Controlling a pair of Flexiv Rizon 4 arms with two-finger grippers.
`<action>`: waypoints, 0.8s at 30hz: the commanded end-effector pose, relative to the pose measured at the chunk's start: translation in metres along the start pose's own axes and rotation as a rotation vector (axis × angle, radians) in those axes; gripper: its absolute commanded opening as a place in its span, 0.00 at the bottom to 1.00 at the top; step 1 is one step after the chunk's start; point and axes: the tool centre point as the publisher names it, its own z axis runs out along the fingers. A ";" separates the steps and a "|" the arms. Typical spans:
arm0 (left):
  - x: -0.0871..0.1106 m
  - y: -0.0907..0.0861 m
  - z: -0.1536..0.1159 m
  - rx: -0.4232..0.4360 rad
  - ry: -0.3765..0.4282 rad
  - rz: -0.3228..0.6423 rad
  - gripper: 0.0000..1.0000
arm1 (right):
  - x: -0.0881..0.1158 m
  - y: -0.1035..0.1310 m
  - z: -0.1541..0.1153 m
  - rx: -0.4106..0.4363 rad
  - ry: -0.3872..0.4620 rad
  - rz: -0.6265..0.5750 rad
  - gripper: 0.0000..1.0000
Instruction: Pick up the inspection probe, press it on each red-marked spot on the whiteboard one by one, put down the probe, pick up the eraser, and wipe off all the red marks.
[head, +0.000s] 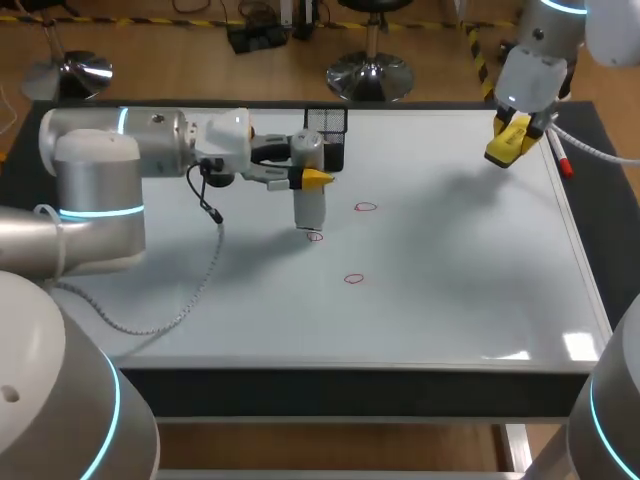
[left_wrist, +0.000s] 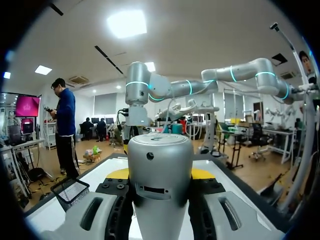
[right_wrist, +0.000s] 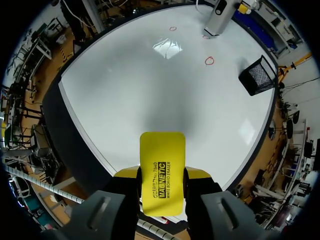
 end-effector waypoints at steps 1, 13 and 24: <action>-0.002 0.007 0.005 0.004 0.013 -0.005 0.00 | 0.000 -0.001 -0.001 0.002 0.004 -0.002 0.00; 0.003 0.017 0.005 -0.009 0.017 -0.026 0.00 | 0.000 -0.001 -0.001 0.002 0.004 -0.002 0.00; 0.003 0.023 0.004 -0.013 0.017 -0.016 0.00 | 0.000 -0.001 -0.001 0.002 0.004 -0.002 0.00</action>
